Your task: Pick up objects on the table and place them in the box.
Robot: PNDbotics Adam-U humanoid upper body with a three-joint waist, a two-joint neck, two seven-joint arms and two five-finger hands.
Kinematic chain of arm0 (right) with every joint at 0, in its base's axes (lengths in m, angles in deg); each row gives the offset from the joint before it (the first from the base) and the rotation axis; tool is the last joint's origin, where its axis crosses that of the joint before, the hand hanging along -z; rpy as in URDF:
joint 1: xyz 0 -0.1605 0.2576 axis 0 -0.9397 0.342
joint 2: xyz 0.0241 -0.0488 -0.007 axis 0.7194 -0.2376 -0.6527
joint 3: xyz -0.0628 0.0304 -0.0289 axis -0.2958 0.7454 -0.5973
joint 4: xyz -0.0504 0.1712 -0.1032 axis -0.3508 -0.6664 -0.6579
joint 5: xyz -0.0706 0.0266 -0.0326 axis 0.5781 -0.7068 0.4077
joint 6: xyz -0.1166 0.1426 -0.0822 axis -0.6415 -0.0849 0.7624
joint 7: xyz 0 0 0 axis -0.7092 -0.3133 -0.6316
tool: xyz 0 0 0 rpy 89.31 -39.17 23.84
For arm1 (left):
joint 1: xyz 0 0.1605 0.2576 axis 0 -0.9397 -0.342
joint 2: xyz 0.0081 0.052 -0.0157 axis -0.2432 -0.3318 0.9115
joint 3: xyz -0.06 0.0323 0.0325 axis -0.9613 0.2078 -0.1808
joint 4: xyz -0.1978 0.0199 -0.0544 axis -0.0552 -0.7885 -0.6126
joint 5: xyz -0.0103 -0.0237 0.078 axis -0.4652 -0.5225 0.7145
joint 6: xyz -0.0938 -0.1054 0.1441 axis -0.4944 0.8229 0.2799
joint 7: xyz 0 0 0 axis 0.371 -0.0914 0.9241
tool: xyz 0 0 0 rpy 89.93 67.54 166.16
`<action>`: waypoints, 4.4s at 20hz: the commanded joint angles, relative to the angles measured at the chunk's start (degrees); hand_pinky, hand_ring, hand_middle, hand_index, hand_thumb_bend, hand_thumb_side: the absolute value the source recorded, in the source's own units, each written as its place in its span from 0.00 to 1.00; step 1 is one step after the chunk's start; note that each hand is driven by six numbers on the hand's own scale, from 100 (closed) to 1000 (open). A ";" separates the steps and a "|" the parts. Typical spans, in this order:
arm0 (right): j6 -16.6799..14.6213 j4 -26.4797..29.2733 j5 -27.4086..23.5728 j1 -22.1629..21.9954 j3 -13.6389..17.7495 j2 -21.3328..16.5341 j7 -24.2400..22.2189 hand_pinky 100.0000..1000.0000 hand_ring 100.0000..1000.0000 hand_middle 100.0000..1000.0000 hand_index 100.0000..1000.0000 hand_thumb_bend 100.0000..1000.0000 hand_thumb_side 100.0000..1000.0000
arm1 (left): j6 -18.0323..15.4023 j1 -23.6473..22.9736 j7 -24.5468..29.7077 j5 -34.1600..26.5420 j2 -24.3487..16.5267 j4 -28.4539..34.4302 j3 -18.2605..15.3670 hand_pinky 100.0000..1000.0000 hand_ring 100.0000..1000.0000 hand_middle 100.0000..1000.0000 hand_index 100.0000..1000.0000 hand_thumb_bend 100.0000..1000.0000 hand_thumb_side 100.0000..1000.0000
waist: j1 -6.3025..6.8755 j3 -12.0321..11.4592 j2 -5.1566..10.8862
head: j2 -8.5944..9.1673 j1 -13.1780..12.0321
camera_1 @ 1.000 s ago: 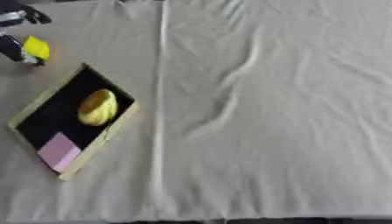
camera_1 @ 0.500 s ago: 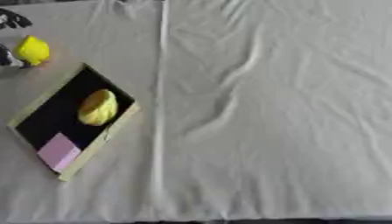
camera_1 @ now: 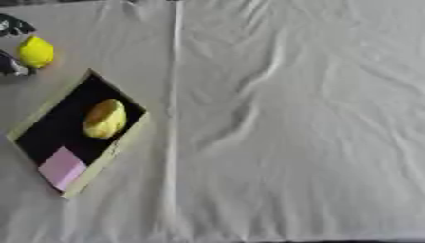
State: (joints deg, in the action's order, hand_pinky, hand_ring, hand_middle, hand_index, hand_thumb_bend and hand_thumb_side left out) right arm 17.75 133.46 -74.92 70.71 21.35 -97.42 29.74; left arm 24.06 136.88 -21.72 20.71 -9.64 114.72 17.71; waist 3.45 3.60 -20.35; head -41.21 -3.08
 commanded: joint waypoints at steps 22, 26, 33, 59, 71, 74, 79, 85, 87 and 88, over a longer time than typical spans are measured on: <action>1.60 0.84 -1.22 -1.42 1.82 -1.15 0.21 0.91 0.83 0.70 0.80 0.00 0.00 | -1.61 -3.99 -5.32 -17.87 -7.72 26.63 4.31 0.61 0.48 0.37 0.45 0.05 0.00 | -0.15 -1.00 2.06 | -1.03 0.97; 1.49 0.84 -1.39 -1.17 1.76 -1.17 -0.08 0.91 0.83 0.70 0.80 0.00 0.00 | -0.32 -10.87 -4.75 -26.28 -12.19 42.59 8.65 0.61 0.48 0.38 0.45 0.03 0.00 | -0.21 -1.27 1.86 | -1.00 1.17; 1.11 0.84 -1.57 -0.92 1.83 -1.13 -0.16 0.92 0.83 0.70 0.80 0.00 0.00 | 5.59 -23.90 -6.29 -31.67 -18.19 68.10 10.48 0.61 0.48 0.39 0.47 0.04 0.00 | -0.36 -1.43 1.56 | -0.84 1.56; -0.61 0.84 -2.24 -0.26 1.68 -0.48 0.19 0.92 0.83 0.70 0.80 0.00 0.00 | 7.79 -33.01 4.87 -26.61 -16.32 70.18 16.53 0.76 0.69 0.62 0.76 0.18 0.00 | -0.66 -1.02 1.86 | -0.95 1.42; -0.40 0.84 -2.11 -0.78 1.73 -0.33 -0.06 0.92 0.83 0.70 0.80 0.00 0.00 | 6.43 -34.32 8.64 -20.92 -16.63 69.95 14.94 0.98 0.92 0.86 0.96 0.58 0.40 | -0.74 -1.25 2.00 | -0.90 1.65; -0.26 0.84 -2.10 -0.94 1.78 -0.27 -0.07 0.92 0.83 0.70 0.80 0.00 0.00 | 6.52 -34.45 7.22 -20.44 -16.61 70.57 14.06 0.97 0.92 0.86 0.95 0.55 0.37 | -0.76 -1.33 2.04 | -0.93 1.78; -0.07 0.84 -1.95 -1.17 1.82 -0.19 -0.08 0.92 0.83 0.70 0.80 0.00 0.00 | 6.94 -34.48 4.82 -20.68 -16.48 72.06 12.67 0.96 0.91 0.85 0.95 0.48 0.34 | -0.81 -1.44 2.25 | -0.79 1.98; 0.08 0.84 -1.80 -1.57 2.06 -0.32 0.22 0.92 0.83 0.71 0.81 0.00 0.00 | 8.20 -34.22 1.03 -21.69 -15.66 76.24 7.64 0.92 0.87 0.81 0.91 0.22 0.17 | -0.90 -1.80 2.58 | -1.02 2.58; -0.01 0.84 -1.73 -1.70 2.24 -0.44 0.51 0.92 0.83 0.71 0.81 0.00 0.00 | 9.10 -33.80 -2.48 -22.55 -15.00 77.41 4.58 0.90 0.85 0.79 0.90 0.14 0.09 | -0.88 -2.05 2.71 | -1.23 2.98; -0.04 0.84 -1.72 -1.75 2.29 -0.50 0.65 0.92 0.83 0.71 0.81 0.00 0.00 | 9.42 -33.53 -4.61 -23.06 -14.75 77.60 3.18 0.90 0.84 0.79 0.90 0.13 0.07 | -0.88 -2.17 2.77 | -1.32 3.18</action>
State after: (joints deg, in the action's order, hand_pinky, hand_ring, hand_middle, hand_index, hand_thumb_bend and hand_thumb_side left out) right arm 17.72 133.47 -76.84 68.64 22.67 -96.47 30.03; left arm 33.07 102.47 -24.36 -1.75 -23.52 191.04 23.43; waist 2.71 1.43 -18.81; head -42.33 -0.19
